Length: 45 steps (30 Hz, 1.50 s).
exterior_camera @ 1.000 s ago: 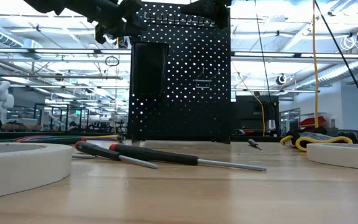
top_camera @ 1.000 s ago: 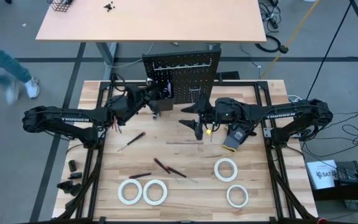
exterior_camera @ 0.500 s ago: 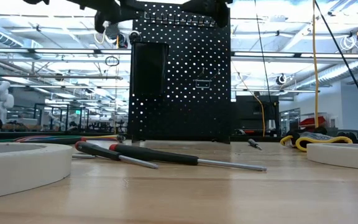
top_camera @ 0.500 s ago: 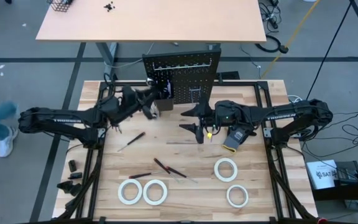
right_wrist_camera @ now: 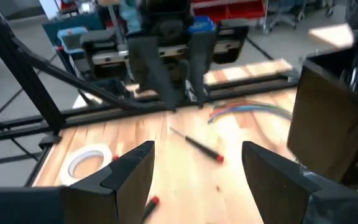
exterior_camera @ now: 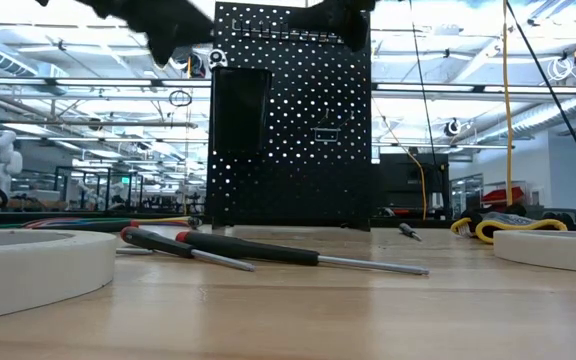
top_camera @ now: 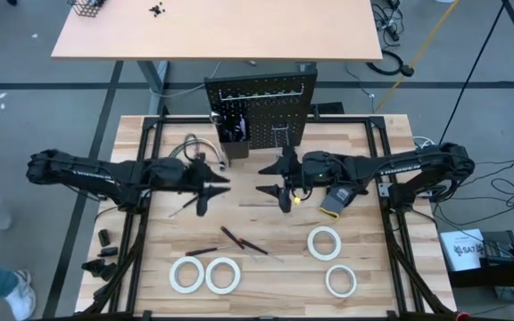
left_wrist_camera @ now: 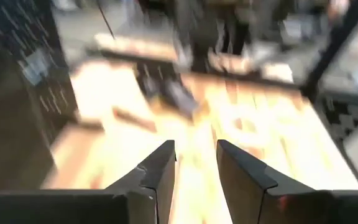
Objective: Hang tools onto peg board
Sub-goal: Hang the nut driver on the peg board
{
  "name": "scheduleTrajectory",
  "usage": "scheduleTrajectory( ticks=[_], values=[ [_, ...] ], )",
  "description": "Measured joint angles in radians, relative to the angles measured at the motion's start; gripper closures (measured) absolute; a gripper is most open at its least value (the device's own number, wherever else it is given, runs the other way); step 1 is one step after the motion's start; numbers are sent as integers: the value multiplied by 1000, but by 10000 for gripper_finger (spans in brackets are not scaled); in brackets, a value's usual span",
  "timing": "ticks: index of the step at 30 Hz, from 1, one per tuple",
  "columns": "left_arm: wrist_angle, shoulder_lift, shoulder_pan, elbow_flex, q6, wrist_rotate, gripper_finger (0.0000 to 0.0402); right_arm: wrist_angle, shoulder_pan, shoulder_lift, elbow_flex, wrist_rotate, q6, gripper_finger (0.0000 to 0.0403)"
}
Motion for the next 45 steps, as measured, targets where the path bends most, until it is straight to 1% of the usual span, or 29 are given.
scheduleTrajectory(
  ticks=[4,6,10,14,16,19,25,28,31,33,38,41,45],
  values=[
    [-158,10,-19,0,-73,11,281,-3,5,39,0,1,5,167],
    [-198,19,-30,0,-88,14,281,-23,11,56,0,1,5,167],
    [-237,44,-52,-1,-101,21,281,-48,26,93,0,0,22,167],
    [-242,73,-73,-1,-98,20,281,-123,44,99,0,0,29,167],
    [-248,89,-78,-1,-96,20,281,-182,50,99,0,1,44,167],
    [-257,112,-77,-1,-96,20,281,-296,52,99,0,7,139,167],
    [-253,145,-77,-1,-93,20,281,-669,48,99,0,10,375,167],
    [-252,158,-77,-1,-66,19,281,-808,48,99,0,32,434,167],
    [-243,174,-77,-1,-49,19,281,-822,41,99,0,100,470,167],
    [-231,189,-74,-1,-49,19,281,-825,25,99,0,121,496,167],
    [-229,226,-74,-1,-63,18,281,-862,-28,99,-29,215,651,167],
    [-235,241,-74,-1,-101,18,281,-849,-66,100,-61,205,694,167],
    [-273,250,-74,-1,-158,17,281,-860,-89,100,-101,161,759,167]
  ],
)
